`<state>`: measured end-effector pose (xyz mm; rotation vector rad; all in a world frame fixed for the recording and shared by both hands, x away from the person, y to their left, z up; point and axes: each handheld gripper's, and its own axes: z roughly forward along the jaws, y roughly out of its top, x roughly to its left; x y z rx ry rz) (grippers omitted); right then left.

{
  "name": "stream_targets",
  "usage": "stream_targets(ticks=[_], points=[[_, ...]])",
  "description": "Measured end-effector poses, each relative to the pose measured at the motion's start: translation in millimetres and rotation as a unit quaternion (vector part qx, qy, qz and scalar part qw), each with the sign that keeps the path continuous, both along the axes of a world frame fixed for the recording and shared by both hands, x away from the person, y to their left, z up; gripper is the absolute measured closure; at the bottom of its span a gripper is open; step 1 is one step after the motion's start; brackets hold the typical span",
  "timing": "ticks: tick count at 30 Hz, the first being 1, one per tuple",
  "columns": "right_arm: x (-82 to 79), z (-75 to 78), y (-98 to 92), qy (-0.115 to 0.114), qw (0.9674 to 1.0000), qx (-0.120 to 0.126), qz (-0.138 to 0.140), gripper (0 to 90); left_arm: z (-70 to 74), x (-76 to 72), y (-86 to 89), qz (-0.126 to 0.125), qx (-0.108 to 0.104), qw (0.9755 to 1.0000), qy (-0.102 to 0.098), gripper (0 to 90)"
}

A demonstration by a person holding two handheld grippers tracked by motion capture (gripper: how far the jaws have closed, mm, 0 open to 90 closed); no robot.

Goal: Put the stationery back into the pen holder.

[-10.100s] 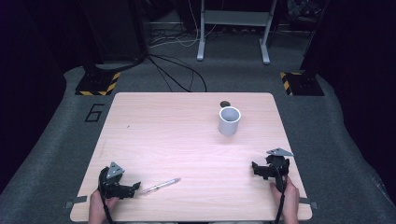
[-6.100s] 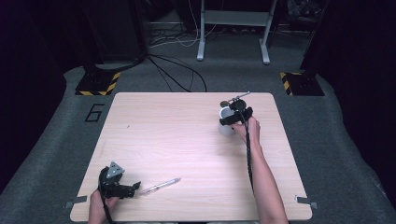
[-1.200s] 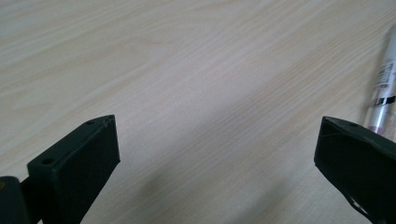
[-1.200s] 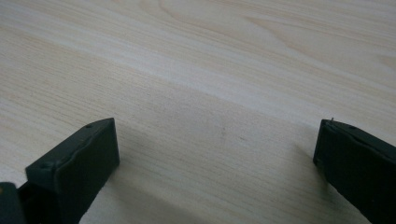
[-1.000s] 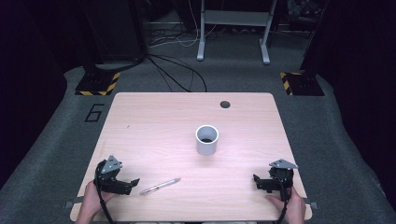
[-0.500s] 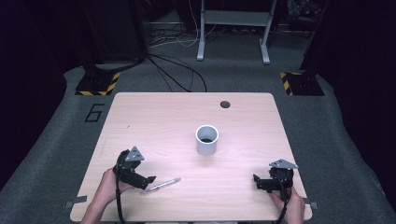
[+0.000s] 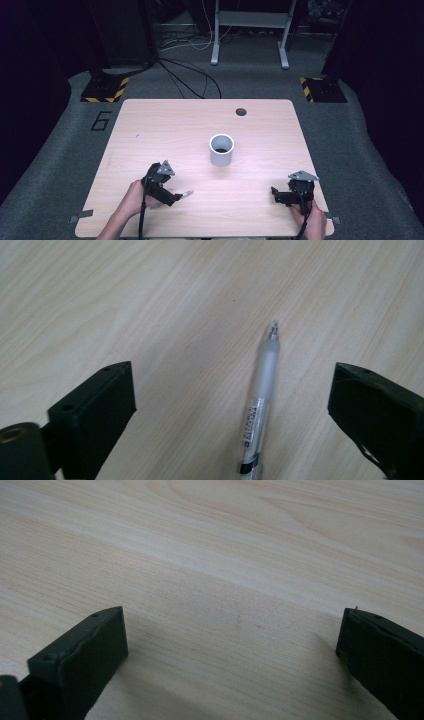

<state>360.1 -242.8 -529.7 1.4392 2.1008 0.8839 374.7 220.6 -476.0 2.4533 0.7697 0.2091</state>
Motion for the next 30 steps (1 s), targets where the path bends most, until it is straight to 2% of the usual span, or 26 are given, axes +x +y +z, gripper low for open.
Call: stream_targets(ticks=[3, 4, 5, 8, 9, 12, 15, 19, 25, 26, 28, 30], points=[[0.0, 0.0, 0.0, 0.000, 1.0000, 0.000, 0.000, 0.0, -2.5, 1.0, -6.1, -0.015, 0.009, 0.9998, 0.009, 17.4], [0.0, 0.0, 0.0, 0.000, 1.0000, 0.000, 0.000, 0.0, -4.2, 0.2, -8.5, -0.015, 0.012, 0.9998, 0.002, 20.6], [0.0, 0.0, 0.0, 0.000, 1.0000, 0.000, 0.000, 0.0, -4.8, 0.1, -9.9, -0.018, 0.013, 0.9997, 0.009, 24.7], [0.0, 0.0, 0.0, 0.000, 1.0000, 0.000, 0.000, 0.0, -8.4, -1.2, -15.5, -0.031, 0.015, 0.9993, 0.012, 31.9], [0.0, 0.0, 0.0, 0.000, 1.0000, 0.000, 0.000, 0.0, -8.7, -1.1, -16.2, -0.034, 0.014, 0.9992, 0.013, 37.0], [0.0, 0.0, 0.0, 0.000, 1.0000, 0.000, 0.000, 0.0, -9.2, -1.7, -19.6, -0.044, 0.021, 0.9987, 0.014, 44.2], [0.0, 0.0, 0.0, 0.000, 1.0000, 0.000, 0.000, 0.0, -9.5, -1.6, -21.9, -0.052, 0.018, 0.9984, 0.013, 50.4], [0.0, 0.0, 0.0, 0.000, 1.0000, 0.000, 0.000, 0.0, -10.3, -2.2, -25.8, -0.057, 0.034, 0.9977, 0.011, 60.3], [0.0, 0.0, 0.0, 0.000, 1.0000, 0.000, 0.000, 0.0, -13.2, -1.7, -31.5, -0.066, 0.045, 0.9966, 0.021, 67.0], [0.0, 0.0, 0.0, 0.000, 1.0000, 0.000, 0.000, 0.0, -13.8, -1.2, -32.4, -0.068, 0.056, 0.9958, 0.024, 67.5], [0.0, 0.0, 0.0, 0.000, 1.0000, 0.000, 0.000, 0.0, -15.4, -0.4, -33.4, -0.068, 0.057, 0.9957, 0.026, 69.6], [0.0, 0.0, 0.0, 0.000, 1.0000, 0.000, 0.000, 0.0, -16.5, -0.7, -35.3, -0.066, 0.071, 0.9949, 0.027, 72.5]])
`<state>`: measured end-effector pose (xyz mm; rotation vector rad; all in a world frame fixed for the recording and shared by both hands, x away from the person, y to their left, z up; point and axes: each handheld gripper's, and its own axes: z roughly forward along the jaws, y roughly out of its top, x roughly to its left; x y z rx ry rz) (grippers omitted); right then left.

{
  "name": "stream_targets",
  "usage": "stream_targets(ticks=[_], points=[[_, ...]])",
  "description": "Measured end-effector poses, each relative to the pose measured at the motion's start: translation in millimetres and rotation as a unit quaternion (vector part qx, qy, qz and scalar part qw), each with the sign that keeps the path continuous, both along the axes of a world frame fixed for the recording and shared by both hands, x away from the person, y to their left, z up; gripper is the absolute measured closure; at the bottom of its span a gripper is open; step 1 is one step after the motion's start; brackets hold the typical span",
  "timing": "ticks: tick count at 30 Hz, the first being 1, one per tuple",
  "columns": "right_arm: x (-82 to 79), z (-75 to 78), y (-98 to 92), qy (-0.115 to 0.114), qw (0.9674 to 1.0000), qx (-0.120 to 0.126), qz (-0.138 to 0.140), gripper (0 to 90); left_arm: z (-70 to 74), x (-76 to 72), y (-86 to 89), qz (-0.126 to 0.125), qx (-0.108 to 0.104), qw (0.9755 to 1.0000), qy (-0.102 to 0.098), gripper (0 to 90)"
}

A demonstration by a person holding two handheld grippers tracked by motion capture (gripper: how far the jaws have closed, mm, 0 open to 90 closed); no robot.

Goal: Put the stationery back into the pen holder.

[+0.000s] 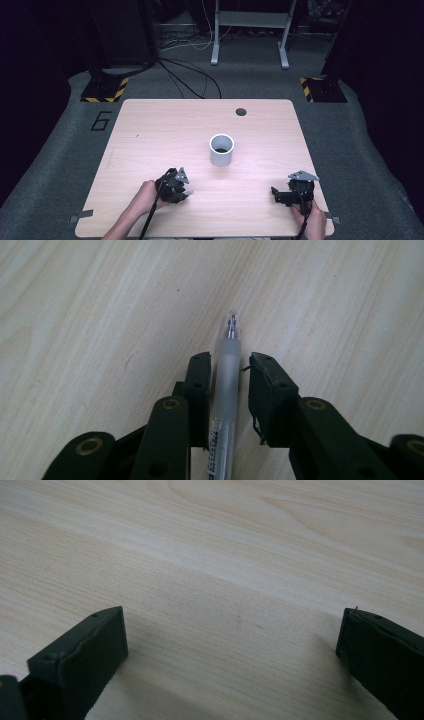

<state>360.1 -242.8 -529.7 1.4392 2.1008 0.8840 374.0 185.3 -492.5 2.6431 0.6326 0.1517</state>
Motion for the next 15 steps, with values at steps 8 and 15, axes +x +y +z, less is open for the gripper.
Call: stream_targets(ticks=[8, 15], points=[[0.0, 0.0, 0.0, 0.000, 1.0000, 0.000, 0.000, 0.0, -0.2, -0.7, -2.5, 0.012, 0.000, 0.9999, -0.002, 79.6], [0.0, 0.0, 0.0, 0.000, 1.0000, 0.000, 0.000, 0.0, -0.9, 0.3, 0.9, 0.013, -0.014, 0.9998, -0.001, 80.5]])
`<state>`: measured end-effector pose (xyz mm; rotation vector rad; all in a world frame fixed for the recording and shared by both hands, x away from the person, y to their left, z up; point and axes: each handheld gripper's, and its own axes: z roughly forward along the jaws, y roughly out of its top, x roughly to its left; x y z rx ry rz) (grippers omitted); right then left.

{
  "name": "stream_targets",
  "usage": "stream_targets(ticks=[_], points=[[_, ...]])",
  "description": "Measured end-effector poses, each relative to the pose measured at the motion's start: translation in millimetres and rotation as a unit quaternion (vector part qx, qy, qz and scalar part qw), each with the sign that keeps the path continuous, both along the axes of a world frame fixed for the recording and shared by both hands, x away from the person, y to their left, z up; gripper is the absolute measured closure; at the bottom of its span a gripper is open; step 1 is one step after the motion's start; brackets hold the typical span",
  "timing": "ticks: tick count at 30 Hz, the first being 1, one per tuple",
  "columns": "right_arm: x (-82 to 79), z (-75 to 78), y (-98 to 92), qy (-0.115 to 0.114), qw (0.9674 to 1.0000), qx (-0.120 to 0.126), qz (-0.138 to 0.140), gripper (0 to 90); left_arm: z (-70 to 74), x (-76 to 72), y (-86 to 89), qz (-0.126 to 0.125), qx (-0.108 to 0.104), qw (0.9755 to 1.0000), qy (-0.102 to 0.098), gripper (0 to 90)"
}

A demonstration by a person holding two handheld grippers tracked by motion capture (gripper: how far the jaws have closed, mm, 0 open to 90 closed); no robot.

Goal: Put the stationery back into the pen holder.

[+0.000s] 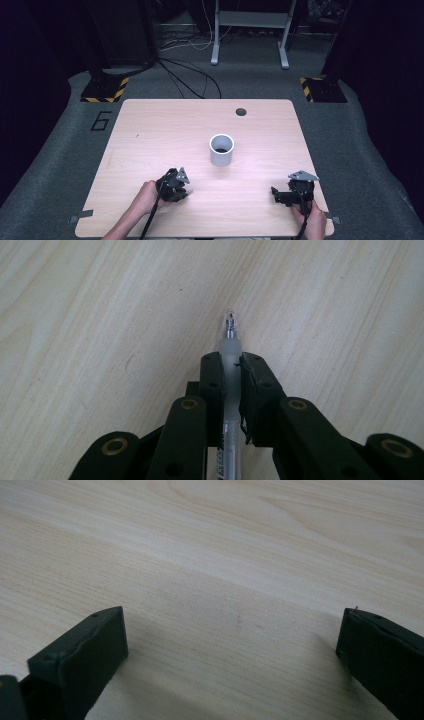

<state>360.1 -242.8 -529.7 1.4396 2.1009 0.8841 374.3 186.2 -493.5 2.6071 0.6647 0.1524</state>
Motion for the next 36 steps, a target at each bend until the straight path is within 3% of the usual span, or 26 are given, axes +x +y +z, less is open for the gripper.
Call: stream_targets(ticks=[7, 11, 12, 14, 17, 26, 29, 31, 36], points=[[0.0, 0.0, -0.1, 0.000, 1.0000, 0.000, 0.000, 0.0, 7.1, -0.2, 11.5, 0.014, -0.031, 0.9994, -0.009, 80.6], [0.0, 0.0, -0.1, 0.000, 1.0000, 0.000, 0.000, 0.0, 11.8, -1.0, 16.5, 0.023, -0.042, 0.9984, -0.031, 80.5], [0.0, 0.0, 0.0, 0.000, 1.0000, 0.000, 0.000, 0.0, 13.5, -1.1, 17.9, 0.025, -0.049, 0.9981, -0.027, 80.6], [0.0, 0.0, 0.0, 0.000, 1.0000, 0.000, 0.000, 0.0, 16.6, -1.8, 20.3, 0.033, -0.059, 0.9966, -0.048, 80.6], [0.0, 0.0, 0.0, 0.000, 1.0000, 0.000, 0.000, 0.0, 21.2, -1.3, 23.5, 0.036, -0.070, 0.9953, -0.057, 80.6], [0.0, 0.0, 0.0, 0.000, 1.0000, 0.000, 0.000, 0.0, 31.0, -3.8, 30.3, 0.051, -0.121, 0.9880, -0.082, 80.5], [-0.1, 0.0, -0.1, 0.000, 1.0000, 0.000, 0.000, 0.0, 33.6, -4.5, 31.8, 0.058, -0.132, 0.9846, -0.098, 80.6], [0.0, 0.0, 0.0, 0.000, 1.0000, 0.000, 0.000, 0.0, 35.5, -4.2, 32.8, 0.058, -0.134, 0.9837, -0.105, 80.6], [0.0, 0.0, -0.1, 0.000, 1.0000, 0.000, 0.000, 0.0, 39.5, -4.4, 33.8, 0.072, -0.153, 0.9778, -0.124, 80.6]])
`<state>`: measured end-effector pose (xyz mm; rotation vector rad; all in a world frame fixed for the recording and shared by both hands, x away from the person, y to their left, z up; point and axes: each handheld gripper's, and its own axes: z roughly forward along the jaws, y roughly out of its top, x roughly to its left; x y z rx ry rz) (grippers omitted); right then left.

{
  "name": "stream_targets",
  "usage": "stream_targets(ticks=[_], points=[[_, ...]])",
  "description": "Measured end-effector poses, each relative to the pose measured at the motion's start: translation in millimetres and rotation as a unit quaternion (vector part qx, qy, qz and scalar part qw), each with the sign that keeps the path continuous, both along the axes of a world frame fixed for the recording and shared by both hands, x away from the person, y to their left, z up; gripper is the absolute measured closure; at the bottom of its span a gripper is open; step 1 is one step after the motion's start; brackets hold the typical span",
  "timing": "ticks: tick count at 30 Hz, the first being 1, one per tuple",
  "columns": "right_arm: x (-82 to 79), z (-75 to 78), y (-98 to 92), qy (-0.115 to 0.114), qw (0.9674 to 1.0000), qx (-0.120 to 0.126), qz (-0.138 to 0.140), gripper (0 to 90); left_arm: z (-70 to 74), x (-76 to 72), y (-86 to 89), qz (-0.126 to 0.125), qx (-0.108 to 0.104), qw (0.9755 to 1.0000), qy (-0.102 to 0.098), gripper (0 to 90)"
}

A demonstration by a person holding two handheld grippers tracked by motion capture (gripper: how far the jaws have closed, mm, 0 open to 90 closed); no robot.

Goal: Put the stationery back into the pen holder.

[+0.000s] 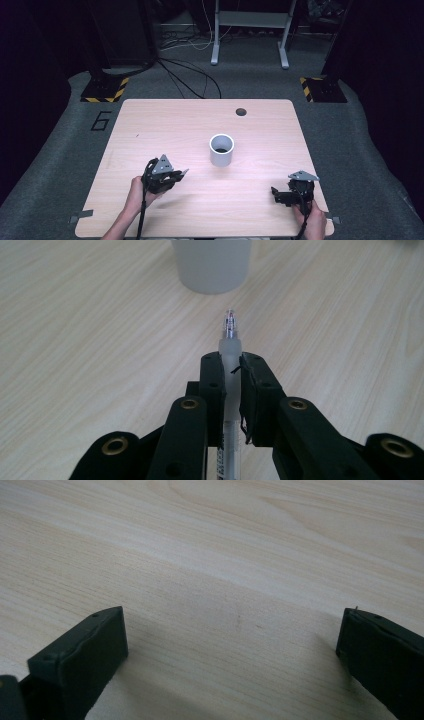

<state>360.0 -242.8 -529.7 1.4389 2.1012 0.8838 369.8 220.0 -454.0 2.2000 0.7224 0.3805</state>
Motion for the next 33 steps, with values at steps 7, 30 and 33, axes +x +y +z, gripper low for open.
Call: stream_targets(ticks=[7, 30, 33], points=[[0.0, 0.0, 0.0, 0.000, 1.0000, 0.000, 0.000, 0.0, 5.2, 3.5, 0.0, 0.010, -0.033, 0.9992, -0.022, 80.6], [0.1, -0.1, 0.0, -0.001, 1.0000, 0.000, 0.000, 0.0, 23.6, 27.1, -10.5, 0.021, -0.095, 0.9915, -0.087, 80.6], [0.1, 0.0, 0.0, 0.000, 1.0000, 0.000, 0.000, 0.0, 26.2, 30.9, -11.8, 0.022, -0.109, 0.9898, -0.090, 80.6]])
